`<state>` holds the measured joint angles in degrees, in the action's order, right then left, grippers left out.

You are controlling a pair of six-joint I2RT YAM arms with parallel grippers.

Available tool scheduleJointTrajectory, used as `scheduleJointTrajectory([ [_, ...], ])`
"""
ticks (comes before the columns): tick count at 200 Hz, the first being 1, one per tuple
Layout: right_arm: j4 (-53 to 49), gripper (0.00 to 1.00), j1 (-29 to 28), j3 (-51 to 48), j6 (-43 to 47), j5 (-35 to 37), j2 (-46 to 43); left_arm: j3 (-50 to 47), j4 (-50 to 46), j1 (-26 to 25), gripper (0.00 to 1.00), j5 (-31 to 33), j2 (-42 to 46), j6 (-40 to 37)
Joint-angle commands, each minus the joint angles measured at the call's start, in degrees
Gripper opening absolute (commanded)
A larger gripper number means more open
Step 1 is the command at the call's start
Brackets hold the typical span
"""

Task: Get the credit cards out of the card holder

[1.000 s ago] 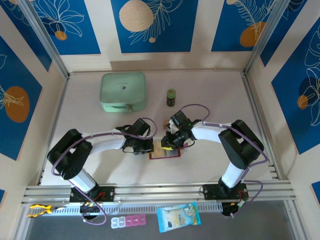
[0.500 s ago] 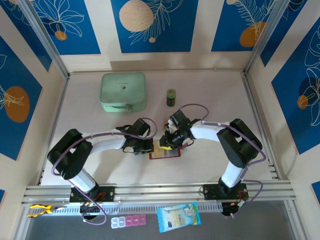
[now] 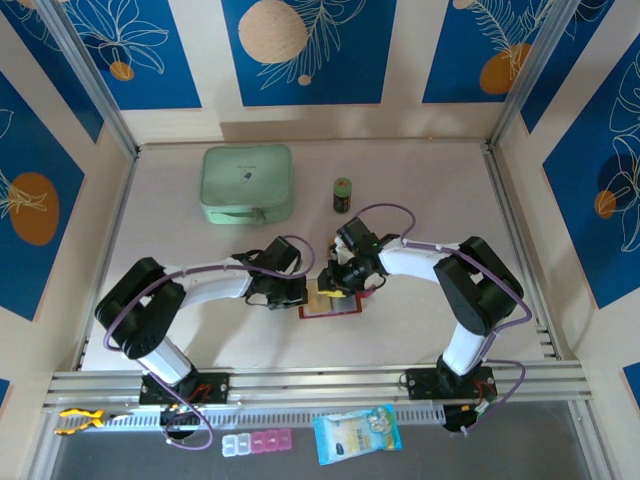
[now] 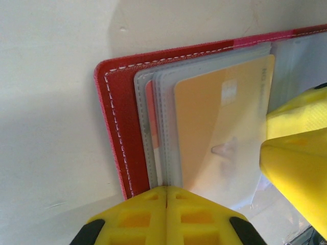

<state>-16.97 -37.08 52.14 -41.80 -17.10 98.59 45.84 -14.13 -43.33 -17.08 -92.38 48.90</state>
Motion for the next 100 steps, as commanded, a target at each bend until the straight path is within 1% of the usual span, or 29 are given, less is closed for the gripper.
scheduleJointTrajectory([
  [1, -3.93, 0.31, -0.27, 1.73, 1.78, 1.89, -0.06, -0.36, -1.76, 0.44, 0.02, 0.21, -1.24, -1.56],
  [100, -6.0, 0.32, -0.52, 2.42, 2.33, 3.0, -1.22, 1.59, -3.99, 0.37, 0.02, 0.64, 0.49, -1.97],
])
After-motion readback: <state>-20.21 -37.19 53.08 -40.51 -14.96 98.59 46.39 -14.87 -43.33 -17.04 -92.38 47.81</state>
